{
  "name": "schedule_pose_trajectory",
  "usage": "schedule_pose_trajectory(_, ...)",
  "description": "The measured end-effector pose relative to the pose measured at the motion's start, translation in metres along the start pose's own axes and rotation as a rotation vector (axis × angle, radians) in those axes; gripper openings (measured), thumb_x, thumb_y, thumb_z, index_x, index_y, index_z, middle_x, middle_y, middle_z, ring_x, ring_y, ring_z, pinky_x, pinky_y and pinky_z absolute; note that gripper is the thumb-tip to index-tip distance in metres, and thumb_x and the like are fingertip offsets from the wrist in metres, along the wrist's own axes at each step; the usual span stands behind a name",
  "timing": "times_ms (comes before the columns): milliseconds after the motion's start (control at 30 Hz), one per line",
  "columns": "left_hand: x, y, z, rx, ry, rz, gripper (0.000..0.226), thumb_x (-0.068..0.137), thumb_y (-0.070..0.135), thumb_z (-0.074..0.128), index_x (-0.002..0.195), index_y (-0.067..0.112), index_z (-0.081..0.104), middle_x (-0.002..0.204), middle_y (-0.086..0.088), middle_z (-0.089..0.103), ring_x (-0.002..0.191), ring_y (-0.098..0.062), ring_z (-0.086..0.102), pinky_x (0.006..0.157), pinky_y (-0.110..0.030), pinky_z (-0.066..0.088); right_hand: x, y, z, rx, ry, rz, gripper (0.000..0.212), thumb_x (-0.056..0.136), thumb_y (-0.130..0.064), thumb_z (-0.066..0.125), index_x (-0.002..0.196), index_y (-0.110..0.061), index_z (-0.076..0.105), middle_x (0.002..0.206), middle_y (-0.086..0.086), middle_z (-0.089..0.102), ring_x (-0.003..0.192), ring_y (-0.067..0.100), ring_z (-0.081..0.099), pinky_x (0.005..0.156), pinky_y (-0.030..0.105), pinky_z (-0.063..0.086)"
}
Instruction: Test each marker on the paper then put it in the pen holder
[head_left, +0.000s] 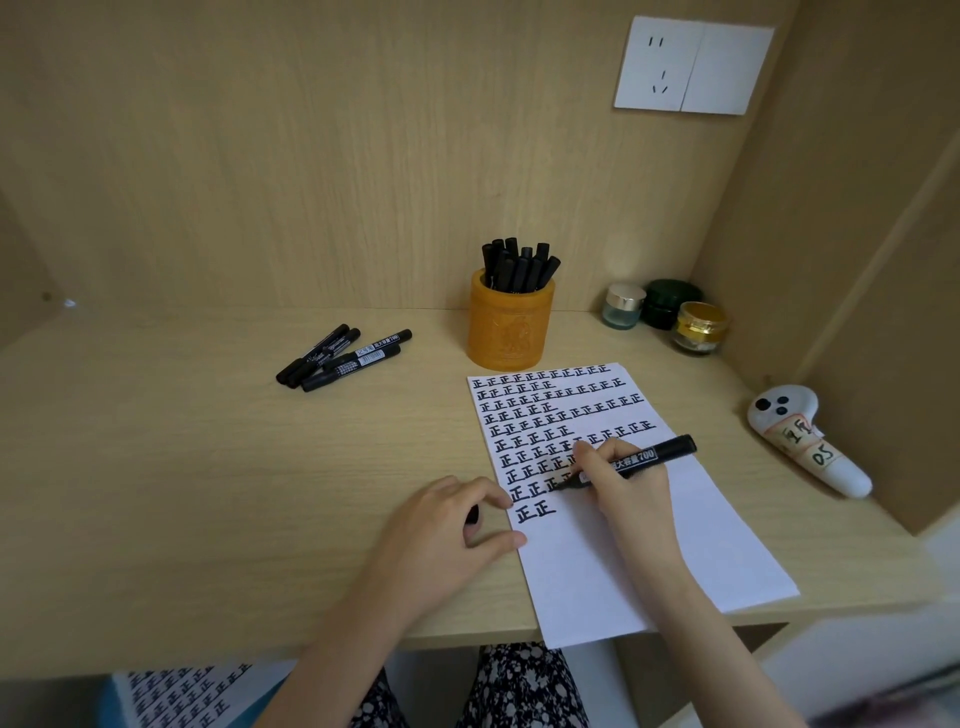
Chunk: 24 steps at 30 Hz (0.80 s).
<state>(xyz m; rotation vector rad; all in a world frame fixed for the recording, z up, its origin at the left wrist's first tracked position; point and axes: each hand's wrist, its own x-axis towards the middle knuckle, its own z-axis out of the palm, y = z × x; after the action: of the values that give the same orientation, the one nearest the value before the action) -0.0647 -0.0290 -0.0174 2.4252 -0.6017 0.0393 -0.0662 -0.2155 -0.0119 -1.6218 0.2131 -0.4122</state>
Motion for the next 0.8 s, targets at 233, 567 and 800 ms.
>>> schedule_pose_trajectory(233, -0.002, -0.003, -0.003, -0.232, 0.005, -0.027, 0.033, 0.100, 0.024, 0.030, 0.130, 0.035, 0.040, 0.103, 0.019, 0.048, 0.103, 0.003, 0.044, 0.100, -0.023, 0.035, 0.001, -0.008, -0.007, 0.125, -0.060, 0.022, 0.022, 0.082, -0.023, 0.073, 0.077, -0.008, 0.058, 0.056, 0.001, 0.048, 0.048, 0.006, 0.042, 0.047, 0.013, 0.034)
schedule_pose_trajectory(567, 0.007, 0.007, -0.016, -0.665, 0.092, -0.128, 0.033, 0.072, 0.016, 0.076, 0.101, 0.020, 0.060, 0.095, 0.017, 0.073, 0.090, 0.000, 0.066, 0.085, -0.016, 0.050, -0.001, -0.020, 0.005, 0.202, -0.118, 0.081, 0.035, 0.084, -0.029, 0.069, 0.053, -0.019, 0.056, 0.047, 0.003, 0.049, 0.044, 0.013, 0.043, 0.047, 0.020, 0.034)
schedule_pose_trajectory(800, 0.006, 0.007, -0.016, -0.660, 0.134, -0.122, 0.022, 0.071, 0.017, 0.076, 0.090, 0.024, 0.068, 0.093, 0.018, 0.072, 0.089, 0.002, 0.066, 0.084, -0.016, 0.050, -0.002, -0.024, 0.014, 0.150, -0.095, 0.017, 0.046, 0.086, -0.026, 0.070, 0.049, -0.021, 0.041, 0.042, -0.005, 0.035, 0.042, 0.013, 0.031, 0.046, 0.021, 0.028)
